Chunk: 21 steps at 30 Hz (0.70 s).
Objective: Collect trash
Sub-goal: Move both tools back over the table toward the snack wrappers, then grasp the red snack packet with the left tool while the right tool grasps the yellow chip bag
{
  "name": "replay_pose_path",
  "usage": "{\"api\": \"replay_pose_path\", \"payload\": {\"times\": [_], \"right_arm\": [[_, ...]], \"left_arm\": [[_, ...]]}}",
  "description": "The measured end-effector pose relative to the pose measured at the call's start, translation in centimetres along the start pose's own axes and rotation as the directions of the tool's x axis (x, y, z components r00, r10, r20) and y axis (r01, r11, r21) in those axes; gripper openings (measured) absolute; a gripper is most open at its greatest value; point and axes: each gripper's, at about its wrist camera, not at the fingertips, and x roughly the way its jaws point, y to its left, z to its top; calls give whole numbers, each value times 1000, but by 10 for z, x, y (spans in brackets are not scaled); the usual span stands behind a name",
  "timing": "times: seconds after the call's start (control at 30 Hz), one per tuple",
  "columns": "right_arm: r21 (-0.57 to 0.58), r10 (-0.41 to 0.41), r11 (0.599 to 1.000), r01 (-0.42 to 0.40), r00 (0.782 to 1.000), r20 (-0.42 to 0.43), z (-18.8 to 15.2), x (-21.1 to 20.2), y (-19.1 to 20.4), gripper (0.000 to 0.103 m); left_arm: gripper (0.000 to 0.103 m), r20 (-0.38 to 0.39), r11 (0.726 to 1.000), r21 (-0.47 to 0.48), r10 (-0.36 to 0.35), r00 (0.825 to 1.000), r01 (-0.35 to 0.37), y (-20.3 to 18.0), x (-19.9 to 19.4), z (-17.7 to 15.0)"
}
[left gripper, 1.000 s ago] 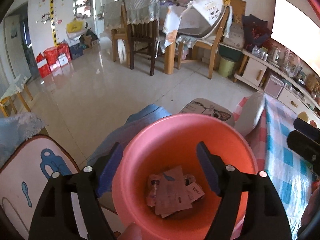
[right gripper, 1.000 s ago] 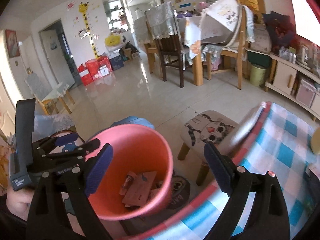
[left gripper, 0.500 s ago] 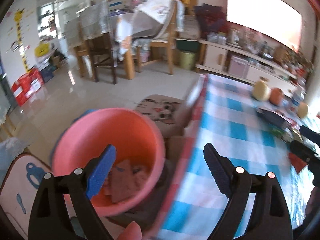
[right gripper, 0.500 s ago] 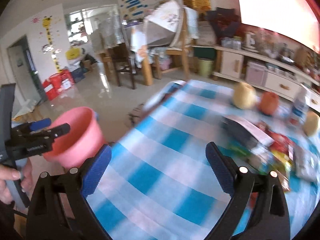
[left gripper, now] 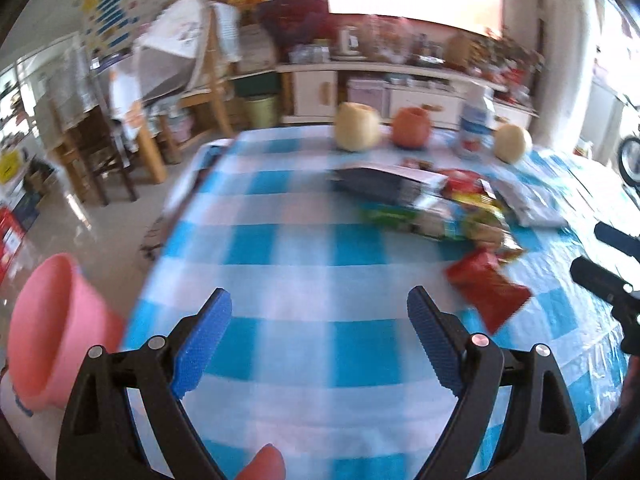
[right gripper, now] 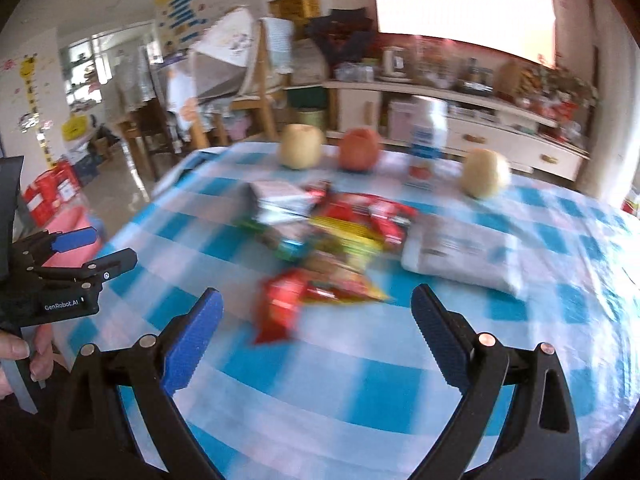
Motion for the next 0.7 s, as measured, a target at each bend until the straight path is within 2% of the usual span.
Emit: {"api": "replay_pose_path", "payload": {"times": [0.13,0.27,0.47,0.6,0.67,0.7], "right_arm": [[-30,-60,998,60,998,-1,-9,-10,-42,96],[13,-69,998,69,997,27,-9,-19,-68,96],[46,-41,998,39,999,25,-9,-16,-73,96],[52,-42,998,41,999,24,-6,-15,-76,96],[58,-28,998,27,1000,13,-7,-13,-77,96],[59,-23,998,22,1000,9,-6,-11,-76,96]], "left_arm": [[89,-11,999,29,-27,1000,28,-46,18,4],[89,-16,999,25,-27,1000,27,-84,36,10],[89,-5,999,28,-31,1000,31,-112,51,15],[88,-28,998,54,-26,999,27,-126,65,15],[64,-47,997,69,-26,999,29,-127,71,13],[47,-74,996,71,-41,996,47,-127,77,12]]}}
